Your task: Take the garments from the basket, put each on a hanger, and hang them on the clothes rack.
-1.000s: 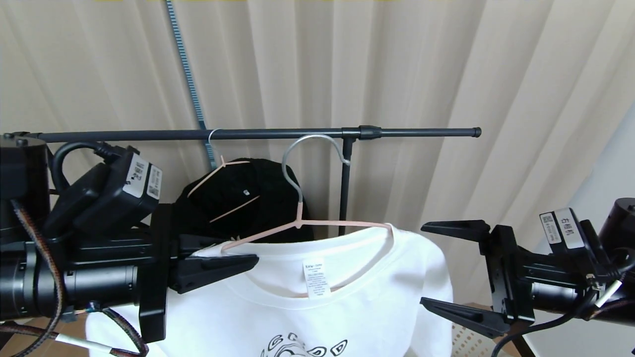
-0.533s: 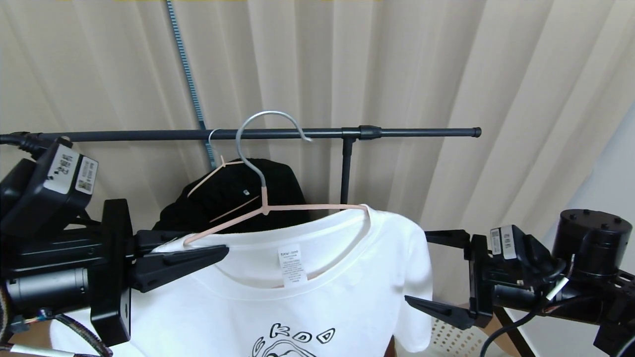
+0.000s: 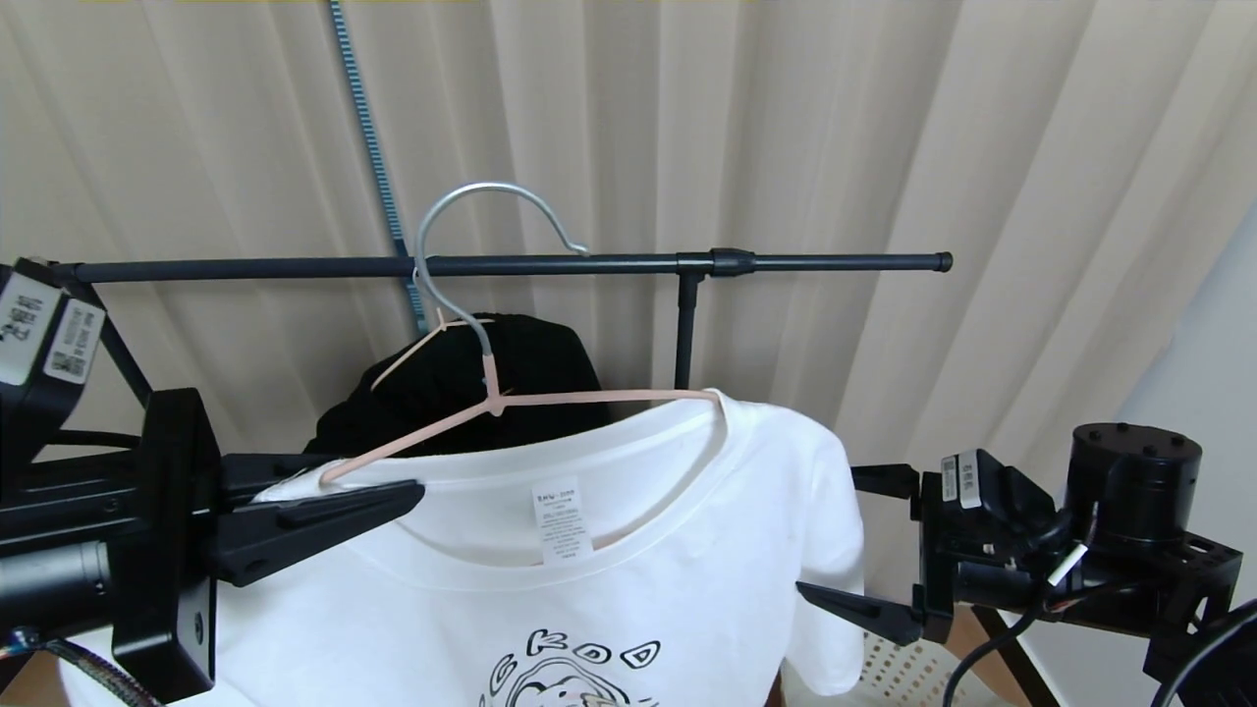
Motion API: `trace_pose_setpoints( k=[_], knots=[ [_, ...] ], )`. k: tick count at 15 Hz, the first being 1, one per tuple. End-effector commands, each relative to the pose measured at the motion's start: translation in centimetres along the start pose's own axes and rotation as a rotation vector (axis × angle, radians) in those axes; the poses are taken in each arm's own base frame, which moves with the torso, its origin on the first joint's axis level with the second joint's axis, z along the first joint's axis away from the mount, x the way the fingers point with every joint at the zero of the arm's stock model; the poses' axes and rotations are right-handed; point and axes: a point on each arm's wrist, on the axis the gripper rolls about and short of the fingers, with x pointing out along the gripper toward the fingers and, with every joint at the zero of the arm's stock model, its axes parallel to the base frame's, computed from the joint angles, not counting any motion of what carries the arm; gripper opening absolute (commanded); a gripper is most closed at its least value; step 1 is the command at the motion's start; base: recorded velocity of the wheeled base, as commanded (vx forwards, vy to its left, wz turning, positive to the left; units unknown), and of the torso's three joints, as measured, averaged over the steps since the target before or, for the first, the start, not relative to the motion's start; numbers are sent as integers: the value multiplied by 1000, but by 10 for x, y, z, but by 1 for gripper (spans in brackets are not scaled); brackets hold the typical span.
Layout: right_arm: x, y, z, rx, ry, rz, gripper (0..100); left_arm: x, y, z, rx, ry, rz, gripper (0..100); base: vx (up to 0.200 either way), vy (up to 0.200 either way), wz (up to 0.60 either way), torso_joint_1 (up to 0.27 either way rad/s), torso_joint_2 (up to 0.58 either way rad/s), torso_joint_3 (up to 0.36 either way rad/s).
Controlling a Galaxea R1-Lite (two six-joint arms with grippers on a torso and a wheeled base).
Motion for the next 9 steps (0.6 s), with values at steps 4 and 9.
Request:
trace_pose_setpoints(
  k=[4,9],
  knots=[
    [3,-5,-4,9,8,-7,0,-7,-2,-1,5,-3,23,0,0,0,0,0,0,0],
    [4,-7,-4,8,12,-24,0,-9,-4,-1,-2,-8,24,0,0,0,0,0,0,0]
  ],
)
